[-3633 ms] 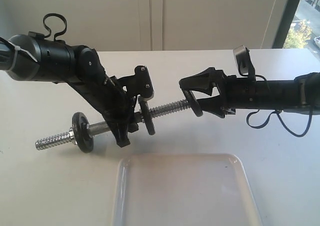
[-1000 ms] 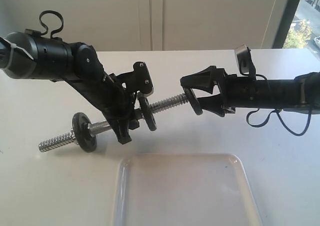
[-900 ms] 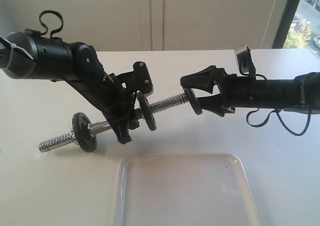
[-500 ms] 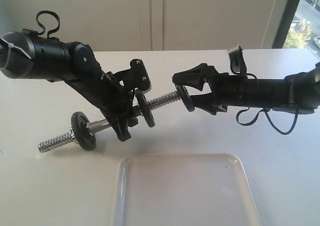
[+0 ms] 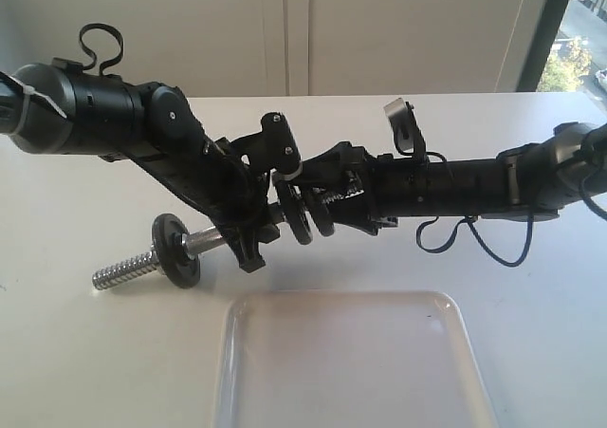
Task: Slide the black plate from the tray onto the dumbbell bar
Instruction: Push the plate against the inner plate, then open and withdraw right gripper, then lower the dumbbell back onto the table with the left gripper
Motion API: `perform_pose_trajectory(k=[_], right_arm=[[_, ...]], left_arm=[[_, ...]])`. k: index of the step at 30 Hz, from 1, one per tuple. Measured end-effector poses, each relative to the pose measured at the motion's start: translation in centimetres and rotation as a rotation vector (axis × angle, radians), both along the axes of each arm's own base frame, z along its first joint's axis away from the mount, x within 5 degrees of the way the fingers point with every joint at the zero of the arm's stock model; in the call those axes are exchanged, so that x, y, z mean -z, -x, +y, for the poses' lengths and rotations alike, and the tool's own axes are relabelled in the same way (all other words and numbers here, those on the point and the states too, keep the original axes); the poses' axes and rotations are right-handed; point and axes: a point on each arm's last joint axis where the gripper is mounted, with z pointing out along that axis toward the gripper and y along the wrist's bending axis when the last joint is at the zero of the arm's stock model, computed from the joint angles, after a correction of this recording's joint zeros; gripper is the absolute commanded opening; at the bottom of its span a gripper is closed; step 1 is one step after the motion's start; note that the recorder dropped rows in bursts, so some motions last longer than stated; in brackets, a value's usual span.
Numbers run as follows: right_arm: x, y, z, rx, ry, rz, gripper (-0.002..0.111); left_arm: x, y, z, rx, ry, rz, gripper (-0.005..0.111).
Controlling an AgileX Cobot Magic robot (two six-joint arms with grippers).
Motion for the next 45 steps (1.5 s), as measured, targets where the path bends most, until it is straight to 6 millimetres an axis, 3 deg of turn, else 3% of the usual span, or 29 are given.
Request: perform_pose_trajectory(k=[4,6,9,12,14,23,35,45], right_arm=[[0.0,0.0,0.0,-0.001,0.001,-0.002,0.002],[0.0,0.0,0.0,-0.001,0.001,-0.004,0.012],[0.0,0.0,0.0,-0.001,0.001,-0.004,0.042],[0.0,0.0,0.0,-0.001,0.001,-0.004,0.086],[0.0,0.0,0.0,-0.001,0.001,-0.004,0.104],[-0.1,0.4,0.1,-0.047,-0.007,0.006,0.105],[-0.8,-1.0,-4.6,0.052,-0.067,-0.005,0.105],[-0.8,-1.5,-7.2,0.123,-0.073,0.026,0.105]], left_arm=[[0.0,0.0,0.0,-0.001,0.002,-0.001,0.000],[0.0,0.0,0.0,-0.001,0.002,-0.001,0.000],[0.0,0.0,0.0,-0.003,0.002,0.000,0.000],[0.0,0.0,0.0,-0.003,0.002,0.000,0.000],[0.0,0.0,0.0,-0.003,0.002,0.000,0.000],[-0.2,-0.4,0.2,-0.048,0.030,-0.007,0.000],[0.1,-0.3,0.3,-0.021,-0.008,-0.005,0.000],[2.0,-0.5,0.2,-0.011,-0.044,0.026,0.000]])
